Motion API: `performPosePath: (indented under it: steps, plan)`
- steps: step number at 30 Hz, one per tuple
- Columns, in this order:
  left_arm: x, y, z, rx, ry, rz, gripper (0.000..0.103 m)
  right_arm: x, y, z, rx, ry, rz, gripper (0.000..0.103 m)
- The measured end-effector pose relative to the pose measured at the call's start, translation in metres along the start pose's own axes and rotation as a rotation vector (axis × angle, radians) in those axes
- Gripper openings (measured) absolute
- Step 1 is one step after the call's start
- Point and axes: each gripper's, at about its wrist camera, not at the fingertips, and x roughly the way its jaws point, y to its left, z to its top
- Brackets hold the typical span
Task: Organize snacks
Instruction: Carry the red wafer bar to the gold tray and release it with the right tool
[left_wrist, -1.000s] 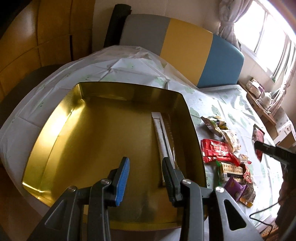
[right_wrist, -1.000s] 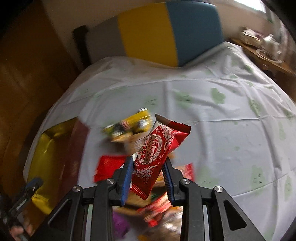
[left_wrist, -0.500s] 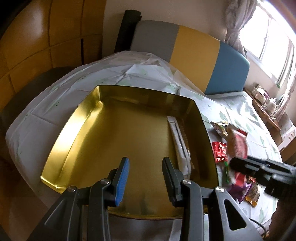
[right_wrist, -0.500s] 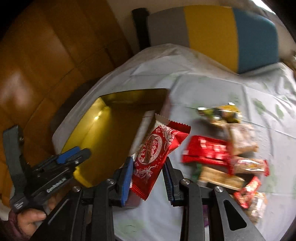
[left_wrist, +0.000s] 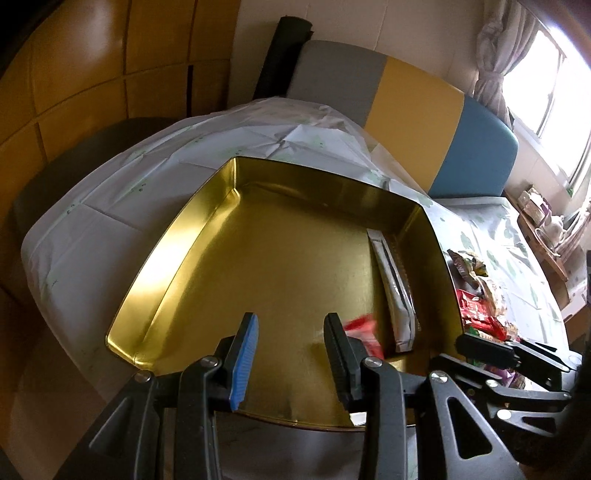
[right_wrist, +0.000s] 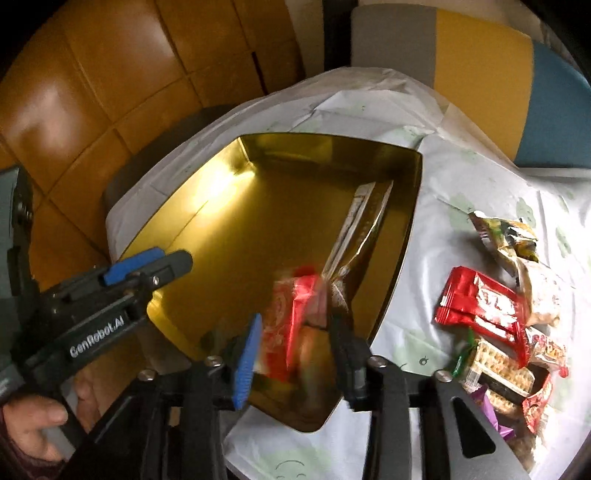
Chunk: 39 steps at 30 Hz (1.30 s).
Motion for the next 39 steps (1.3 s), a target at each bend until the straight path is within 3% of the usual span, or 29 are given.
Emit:
performPosePath:
  steps: [8, 12, 19, 36, 39]
  plan:
    - [0.0, -0.012, -0.003, 0.035, 0.002, -0.014, 0.037, -0.026, -0.015, -0.009, 0.061, -0.053, -0.038, 0.045]
    - [-0.002, -0.018, -0.004, 0.057, -0.001, -0.016, 0.037, -0.043, -0.027, -0.018, 0.107, -0.087, -0.061, 0.056]
    - [-0.005, -0.029, -0.006, 0.093, -0.004, -0.022, 0.037, -0.071, -0.062, -0.039, 0.194, -0.126, -0.123, 0.059]
    - [-0.009, -0.075, -0.011, 0.238, -0.003, -0.05, 0.037, -0.147, -0.198, -0.082, 0.344, -0.169, -0.437, 0.068]
    - [-0.009, -0.089, -0.014, 0.277, 0.002, -0.055, 0.037, -0.154, -0.233, -0.093, 0.422, -0.174, -0.491, 0.068]
